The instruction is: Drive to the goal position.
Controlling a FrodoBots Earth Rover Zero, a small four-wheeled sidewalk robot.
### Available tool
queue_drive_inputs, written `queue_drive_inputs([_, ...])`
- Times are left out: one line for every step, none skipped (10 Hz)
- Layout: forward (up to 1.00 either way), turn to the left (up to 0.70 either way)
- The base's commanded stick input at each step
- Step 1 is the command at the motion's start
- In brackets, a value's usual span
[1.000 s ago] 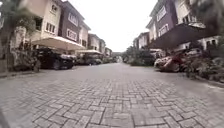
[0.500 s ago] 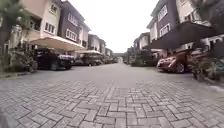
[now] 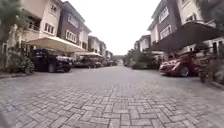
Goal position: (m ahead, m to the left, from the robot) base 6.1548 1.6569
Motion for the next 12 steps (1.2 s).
queue_drive_inputs([0.70,0.00])
queue_drive_inputs([0.70,0.00])
queue_drive_inputs([0.70,0.00])
queue_drive_inputs([0.70,0.00])
queue_drive_inputs([0.70,0.00])
queue_drive_inputs([0.70,0.00])
queue_drive_inputs([0.70,0.00])
queue_drive_inputs([0.70,0.00])
queue_drive_inputs([0.70,0.00])
queue_drive_inputs([0.70,0.00])
queue_drive_inputs([0.70,0.00])
queue_drive_inputs([0.70,0.00])
